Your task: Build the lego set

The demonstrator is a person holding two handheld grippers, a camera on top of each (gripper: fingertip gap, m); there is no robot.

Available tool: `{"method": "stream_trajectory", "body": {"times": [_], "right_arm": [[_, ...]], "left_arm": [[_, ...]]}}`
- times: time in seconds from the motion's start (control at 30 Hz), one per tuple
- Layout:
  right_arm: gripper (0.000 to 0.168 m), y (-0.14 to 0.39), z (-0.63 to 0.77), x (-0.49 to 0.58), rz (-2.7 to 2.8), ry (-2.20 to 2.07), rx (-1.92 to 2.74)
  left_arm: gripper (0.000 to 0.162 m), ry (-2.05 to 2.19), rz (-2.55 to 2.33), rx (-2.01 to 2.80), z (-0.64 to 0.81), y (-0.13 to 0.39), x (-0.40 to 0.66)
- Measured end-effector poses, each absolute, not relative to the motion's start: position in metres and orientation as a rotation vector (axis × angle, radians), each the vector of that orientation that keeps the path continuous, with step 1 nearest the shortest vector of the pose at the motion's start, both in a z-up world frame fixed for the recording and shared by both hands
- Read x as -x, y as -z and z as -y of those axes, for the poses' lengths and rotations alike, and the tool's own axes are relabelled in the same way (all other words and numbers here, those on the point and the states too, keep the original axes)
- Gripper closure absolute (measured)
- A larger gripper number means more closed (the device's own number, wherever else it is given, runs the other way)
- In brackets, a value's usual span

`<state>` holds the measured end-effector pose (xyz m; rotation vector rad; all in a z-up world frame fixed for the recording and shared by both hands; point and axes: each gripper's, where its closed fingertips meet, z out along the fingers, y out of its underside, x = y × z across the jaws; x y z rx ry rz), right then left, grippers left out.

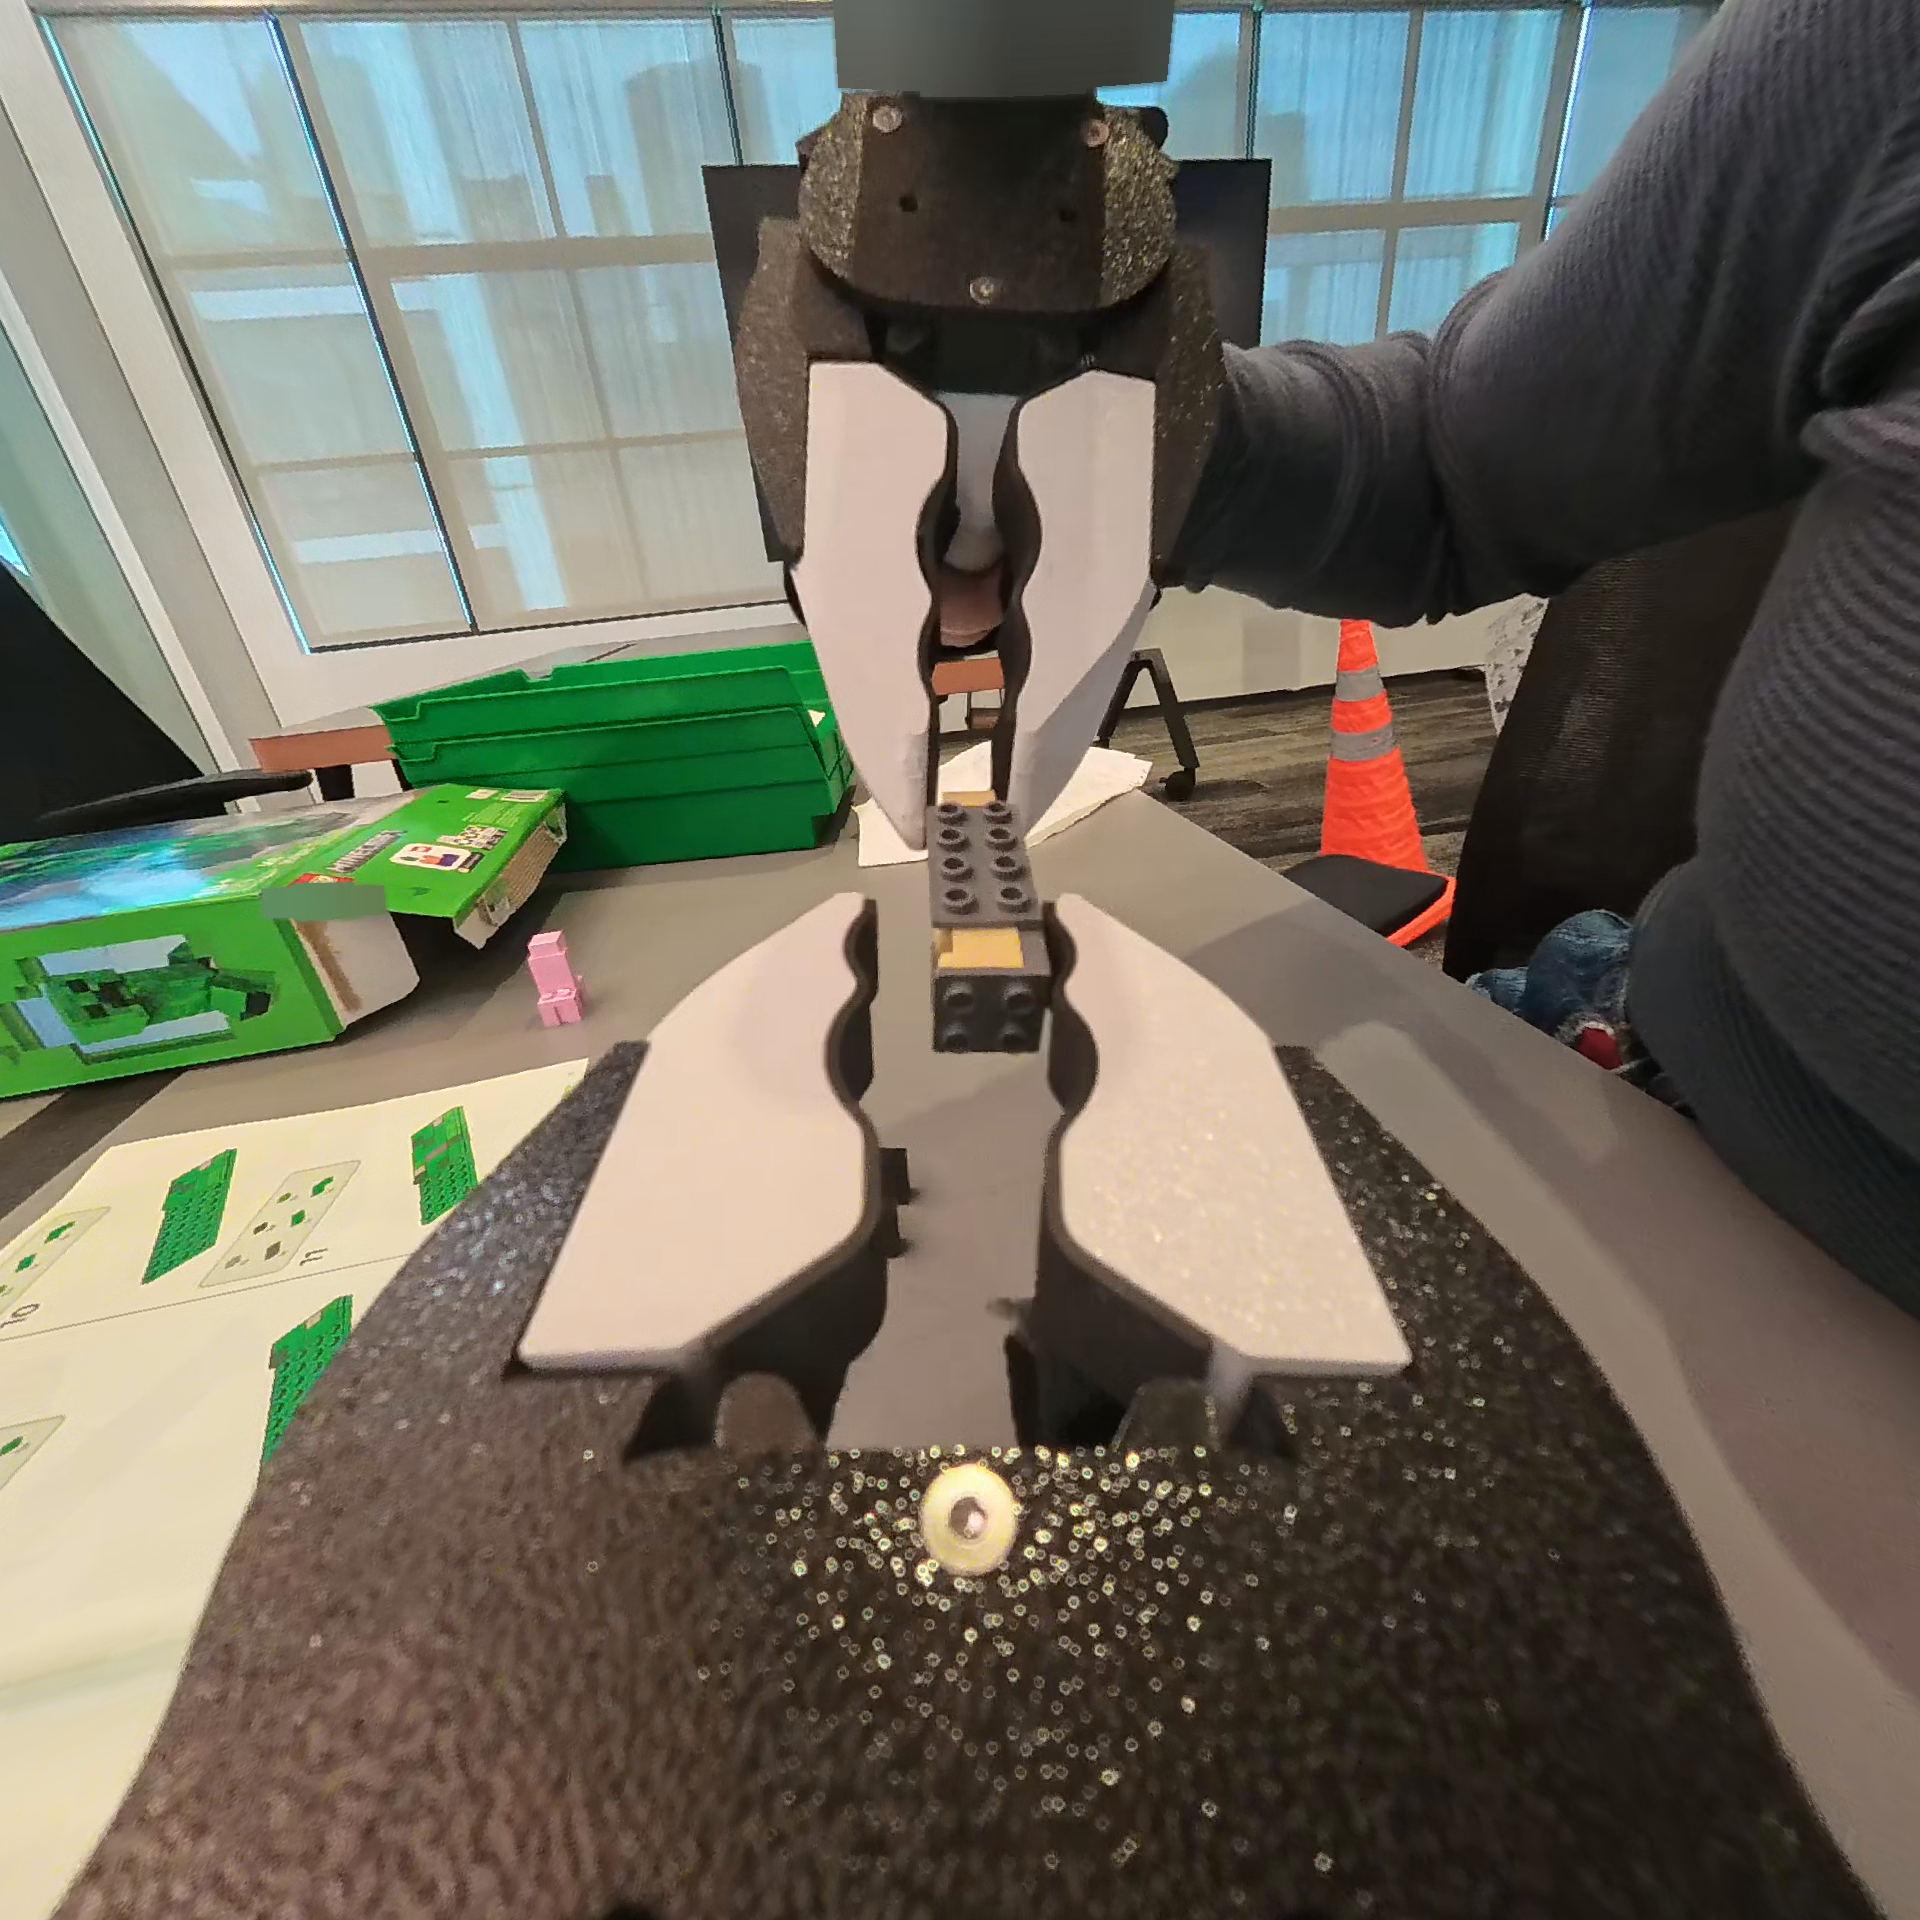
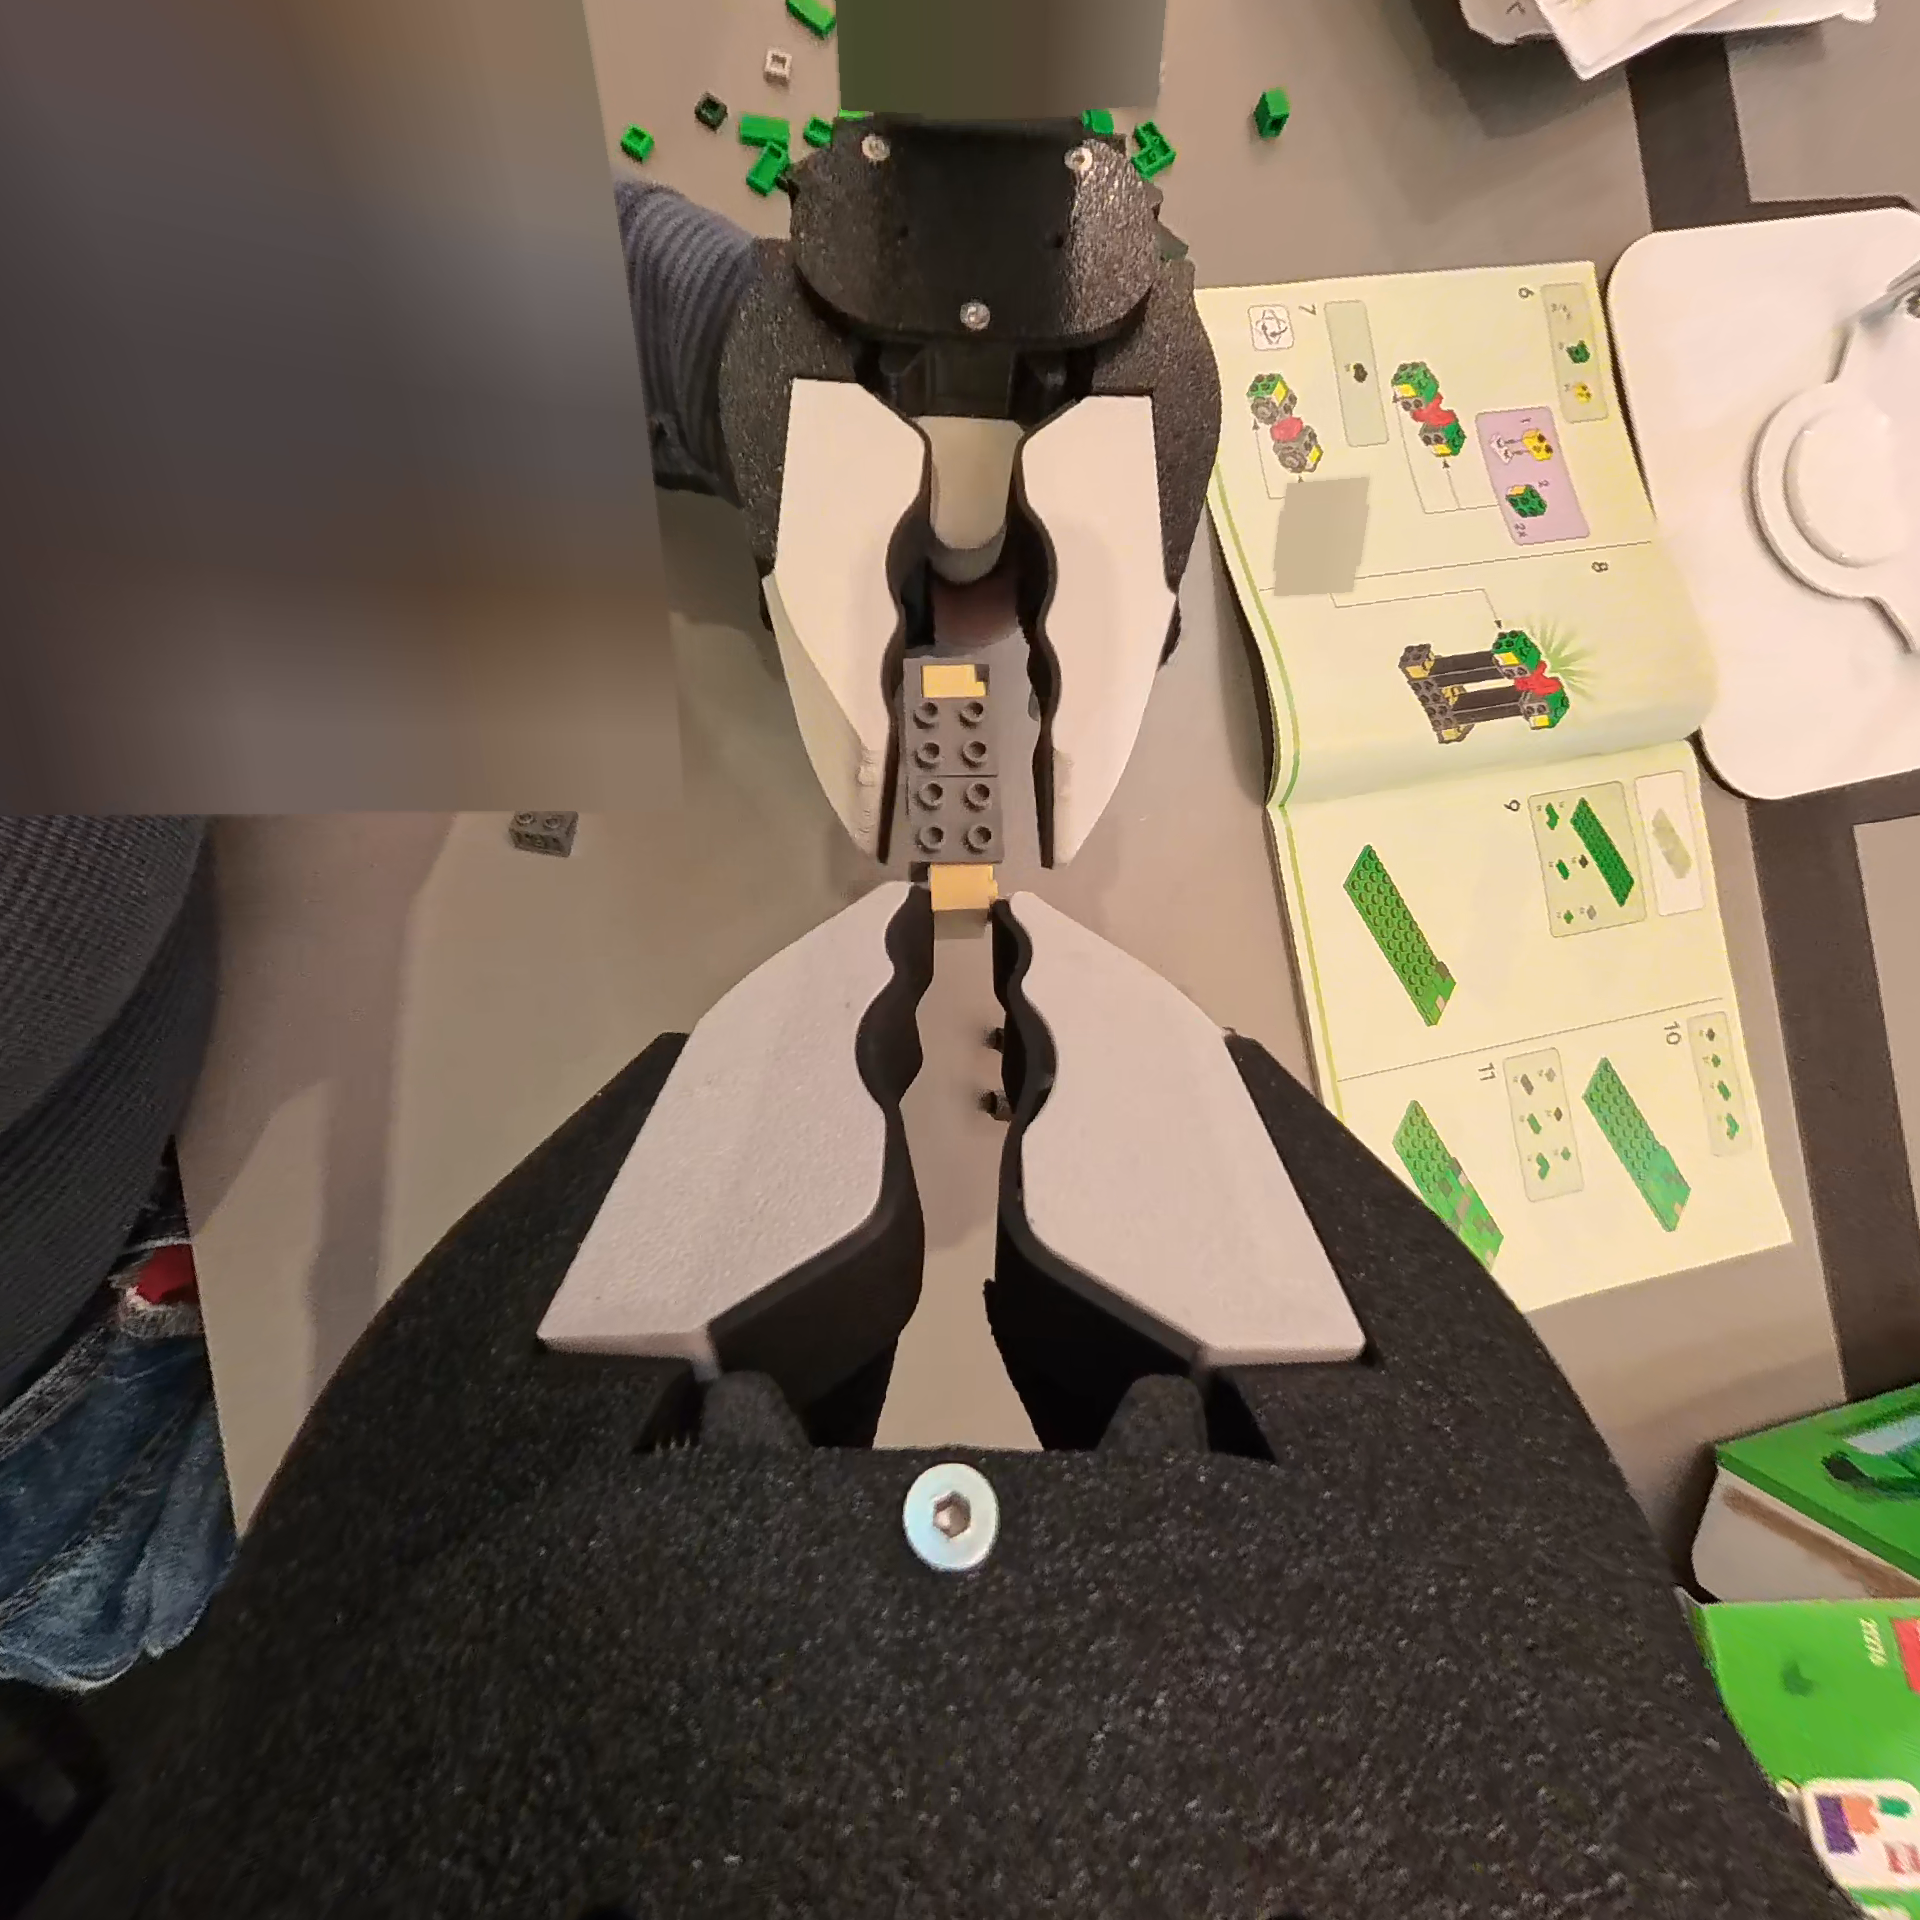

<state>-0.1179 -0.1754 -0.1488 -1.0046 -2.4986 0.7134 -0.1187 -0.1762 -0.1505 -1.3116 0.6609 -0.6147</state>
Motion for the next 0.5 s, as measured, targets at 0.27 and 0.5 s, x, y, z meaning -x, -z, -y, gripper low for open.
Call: {"method": "stream_trajectory", "body": {"times": [0.27, 0.5], "right_arm": [[0.158, 0.1498, 0.1741, 0.1187, 2.492, -0.709, 1.006], [0.158, 0.1496, 0.1711, 0.1192, 2.485, -0.697, 0.999]], "left_arm": [[0.142, 0.621, -0.677, 1.313, 0.1779, 0.1517, 0.1172], [0.131, 0.655, -0.647, 1.316, 0.1792, 0.1506, 0.1232]]}}
